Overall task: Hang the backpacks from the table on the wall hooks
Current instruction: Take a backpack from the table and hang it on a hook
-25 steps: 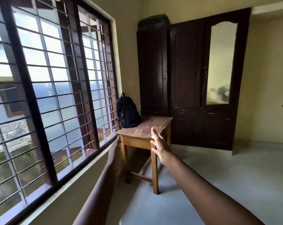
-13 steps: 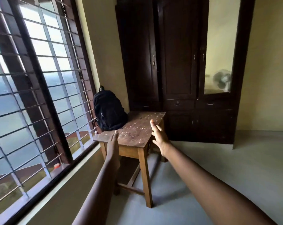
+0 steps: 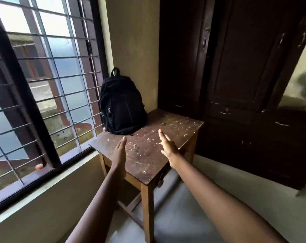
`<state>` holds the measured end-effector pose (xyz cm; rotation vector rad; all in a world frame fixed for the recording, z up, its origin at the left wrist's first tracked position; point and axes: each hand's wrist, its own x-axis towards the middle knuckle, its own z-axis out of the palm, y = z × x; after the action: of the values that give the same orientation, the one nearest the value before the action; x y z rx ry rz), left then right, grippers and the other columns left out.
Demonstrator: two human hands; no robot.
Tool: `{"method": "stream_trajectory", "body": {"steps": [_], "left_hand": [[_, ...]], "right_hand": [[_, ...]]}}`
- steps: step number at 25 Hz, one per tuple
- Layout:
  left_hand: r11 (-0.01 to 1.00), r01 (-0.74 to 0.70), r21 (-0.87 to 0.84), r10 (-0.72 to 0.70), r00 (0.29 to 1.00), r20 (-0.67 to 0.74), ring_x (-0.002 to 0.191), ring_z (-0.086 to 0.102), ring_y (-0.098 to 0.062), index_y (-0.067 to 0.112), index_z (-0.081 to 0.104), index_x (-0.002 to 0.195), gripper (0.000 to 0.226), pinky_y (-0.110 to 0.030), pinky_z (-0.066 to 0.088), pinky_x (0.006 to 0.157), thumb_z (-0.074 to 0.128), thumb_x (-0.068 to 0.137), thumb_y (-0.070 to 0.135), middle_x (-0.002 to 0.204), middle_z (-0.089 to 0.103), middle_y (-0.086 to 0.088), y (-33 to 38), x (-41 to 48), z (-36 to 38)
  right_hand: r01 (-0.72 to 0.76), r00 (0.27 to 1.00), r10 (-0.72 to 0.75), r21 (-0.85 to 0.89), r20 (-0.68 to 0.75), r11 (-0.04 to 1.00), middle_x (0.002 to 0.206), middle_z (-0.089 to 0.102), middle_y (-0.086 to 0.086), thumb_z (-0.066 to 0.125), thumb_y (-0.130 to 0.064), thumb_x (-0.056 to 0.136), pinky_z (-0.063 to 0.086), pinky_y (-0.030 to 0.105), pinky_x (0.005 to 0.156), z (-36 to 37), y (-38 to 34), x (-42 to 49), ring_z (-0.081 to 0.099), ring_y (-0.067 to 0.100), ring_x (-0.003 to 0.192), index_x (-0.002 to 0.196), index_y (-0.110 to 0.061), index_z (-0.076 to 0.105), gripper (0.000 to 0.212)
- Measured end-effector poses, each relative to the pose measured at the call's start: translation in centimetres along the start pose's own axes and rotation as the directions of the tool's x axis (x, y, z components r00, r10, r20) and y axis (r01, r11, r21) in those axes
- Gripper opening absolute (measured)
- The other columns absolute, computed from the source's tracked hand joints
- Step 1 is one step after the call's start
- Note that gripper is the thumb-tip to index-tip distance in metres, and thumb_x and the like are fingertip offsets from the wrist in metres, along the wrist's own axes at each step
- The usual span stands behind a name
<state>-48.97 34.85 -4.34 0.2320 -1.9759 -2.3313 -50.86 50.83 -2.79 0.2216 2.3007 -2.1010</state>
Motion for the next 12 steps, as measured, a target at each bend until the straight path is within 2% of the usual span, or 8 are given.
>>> {"method": "stream_trajectory", "body": {"steps": [3, 4, 7, 12], "left_hand": [[0.999, 0.001, -0.045, -0.004, 0.997, -0.081, 0.142, 0.026, -0.021, 0.02, 0.034, 0.144, 0.053, -0.044, 0.017, 0.117, 0.038, 0.095, 0.043, 0.154, 0.031, -0.002, -1.5, 8.6, 2.0], [0.998, 0.008, -0.059, -0.013, 0.995, -0.094, 0.142, 0.028, -0.02, 0.021, 0.034, 0.143, 0.054, -0.043, 0.017, 0.117, 0.039, 0.095, 0.044, 0.154, 0.032, -0.002, -1.7, 11.3, 2.7], [0.997, 0.014, -0.081, -0.026, 0.988, -0.155, 0.14, 0.032, -0.018, 0.021, 0.039, 0.141, 0.054, -0.041, 0.02, 0.116, 0.043, 0.093, 0.045, 0.151, 0.037, 0.001, -1.6, 19.3, 5.0], [0.997, -0.045, -0.057, 0.028, 0.96, -0.279, 0.133, 0.041, -0.017, 0.018, 0.051, 0.131, 0.039, -0.03, 0.031, 0.105, 0.046, 0.095, 0.031, 0.141, 0.048, -0.002, -0.3, 32.2, 8.2]], "right_hand": [[0.025, 0.998, -0.025, 0.004, 0.066, 1.0, 0.143, 0.046, 0.003, 0.037, -0.061, 0.088, 0.037, 0.038, 0.108, -0.1, -0.2, 9.5, 0.05, 0.017, 0.116, 0.138, -0.025, 0.041, 0.061], [0.025, 0.996, -0.026, 0.009, 0.085, 1.0, 0.143, 0.046, 0.003, 0.038, -0.059, 0.089, 0.038, 0.037, 0.108, 0.0, -0.5, 12.3, 0.05, 0.017, 0.116, 0.137, -0.024, 0.042, 0.059], [0.026, 0.987, -0.021, -0.027, 0.162, 0.999, 0.144, 0.044, 0.002, 0.04, -0.056, 0.09, 0.035, 0.039, 0.111, 0.2, -2.0, 21.3, 0.043, 0.019, 0.131, 0.137, -0.022, 0.042, 0.058], [0.069, 0.953, -0.052, -0.046, 0.3, 0.997, 0.149, 0.038, 0.005, 0.041, -0.045, 0.094, 0.03, 0.038, 0.112, 0.4, -5.0, 36.8, 0.035, 0.021, 0.137, 0.141, -0.013, 0.036, 0.056]]}}
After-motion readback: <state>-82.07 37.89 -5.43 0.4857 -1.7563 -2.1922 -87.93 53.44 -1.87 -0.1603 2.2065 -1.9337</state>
